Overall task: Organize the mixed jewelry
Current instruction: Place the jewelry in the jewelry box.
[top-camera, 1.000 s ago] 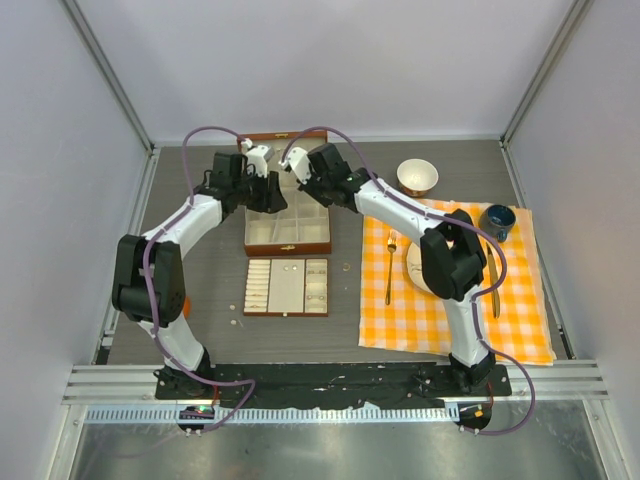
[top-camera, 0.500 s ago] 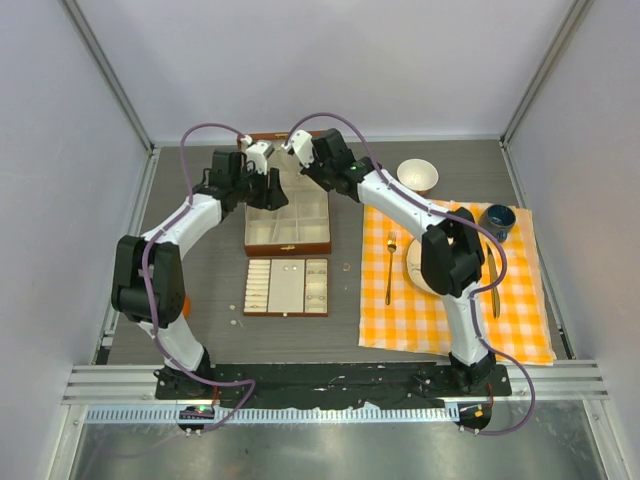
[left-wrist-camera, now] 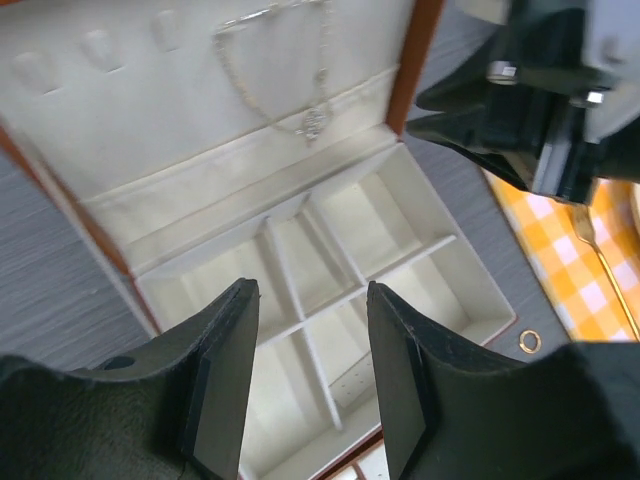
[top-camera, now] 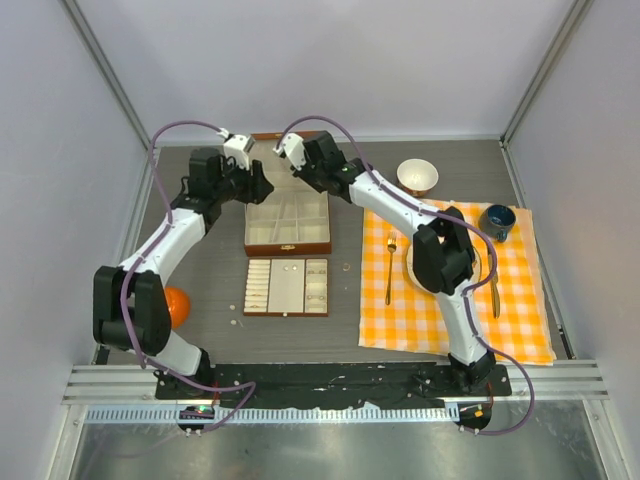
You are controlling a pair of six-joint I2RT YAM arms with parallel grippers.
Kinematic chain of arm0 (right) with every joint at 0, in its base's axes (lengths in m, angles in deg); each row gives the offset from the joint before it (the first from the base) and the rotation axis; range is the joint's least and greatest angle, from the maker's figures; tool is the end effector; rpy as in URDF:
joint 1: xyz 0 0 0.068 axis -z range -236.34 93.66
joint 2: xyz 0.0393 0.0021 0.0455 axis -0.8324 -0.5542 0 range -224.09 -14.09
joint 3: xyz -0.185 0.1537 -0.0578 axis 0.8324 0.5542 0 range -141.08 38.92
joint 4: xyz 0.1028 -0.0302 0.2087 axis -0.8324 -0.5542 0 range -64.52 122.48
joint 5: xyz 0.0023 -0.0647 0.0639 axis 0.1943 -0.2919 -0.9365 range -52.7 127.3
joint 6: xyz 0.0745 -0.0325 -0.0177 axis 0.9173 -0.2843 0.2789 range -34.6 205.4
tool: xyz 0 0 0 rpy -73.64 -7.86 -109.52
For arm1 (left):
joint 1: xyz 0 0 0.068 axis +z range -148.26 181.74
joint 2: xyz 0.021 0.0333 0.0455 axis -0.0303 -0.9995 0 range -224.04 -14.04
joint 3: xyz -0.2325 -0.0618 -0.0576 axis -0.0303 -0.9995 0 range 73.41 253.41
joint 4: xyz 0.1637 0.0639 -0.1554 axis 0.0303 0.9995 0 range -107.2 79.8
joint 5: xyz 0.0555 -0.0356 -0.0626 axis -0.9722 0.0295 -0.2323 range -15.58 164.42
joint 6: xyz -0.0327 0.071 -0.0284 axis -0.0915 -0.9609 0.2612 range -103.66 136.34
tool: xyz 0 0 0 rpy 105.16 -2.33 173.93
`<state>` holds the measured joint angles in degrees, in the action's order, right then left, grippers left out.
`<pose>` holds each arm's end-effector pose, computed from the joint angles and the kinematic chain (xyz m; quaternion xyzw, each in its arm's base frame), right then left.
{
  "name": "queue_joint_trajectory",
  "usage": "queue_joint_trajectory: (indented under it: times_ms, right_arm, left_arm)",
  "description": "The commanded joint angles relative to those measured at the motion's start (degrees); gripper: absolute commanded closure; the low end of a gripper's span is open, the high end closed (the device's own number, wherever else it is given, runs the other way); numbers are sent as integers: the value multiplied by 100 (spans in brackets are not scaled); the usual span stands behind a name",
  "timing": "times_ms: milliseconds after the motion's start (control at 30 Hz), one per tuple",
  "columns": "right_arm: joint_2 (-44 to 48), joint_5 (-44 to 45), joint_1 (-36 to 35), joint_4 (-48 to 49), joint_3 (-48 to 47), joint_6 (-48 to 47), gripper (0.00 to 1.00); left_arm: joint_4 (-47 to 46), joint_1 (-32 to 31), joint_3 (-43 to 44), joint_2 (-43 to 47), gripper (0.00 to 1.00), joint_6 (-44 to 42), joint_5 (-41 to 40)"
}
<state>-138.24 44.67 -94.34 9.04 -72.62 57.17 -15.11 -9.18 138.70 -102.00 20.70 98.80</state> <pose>0.3963 0.2976 0.2355 -0.4614 0.7609 -0.0186 0.4559 0.3492 -0.0979 0.2643 0.1607 0.8154 -0.2463 0.4986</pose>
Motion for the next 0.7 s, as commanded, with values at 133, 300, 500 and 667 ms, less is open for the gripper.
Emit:
queue_joint_trajectory:
  times_ms: [133,300,500,667]
  right_arm:
    - [-459,-44,-146,270,-763,485,75]
    - [-636,369,-225,568,-772,56,75]
    - [-750,694,-252,963,-649,-490,75]
    - [-724,976,-270,1324,-386,-903,74]
  left_arm:
    - [-420,424,-254,236,49,214,-399]
    - [-428,424,-272,166,49,170,-364]
    - [-569,432,-281,51,49,223,-346]
    - [-648,433,-193,-194,49,206,-268]
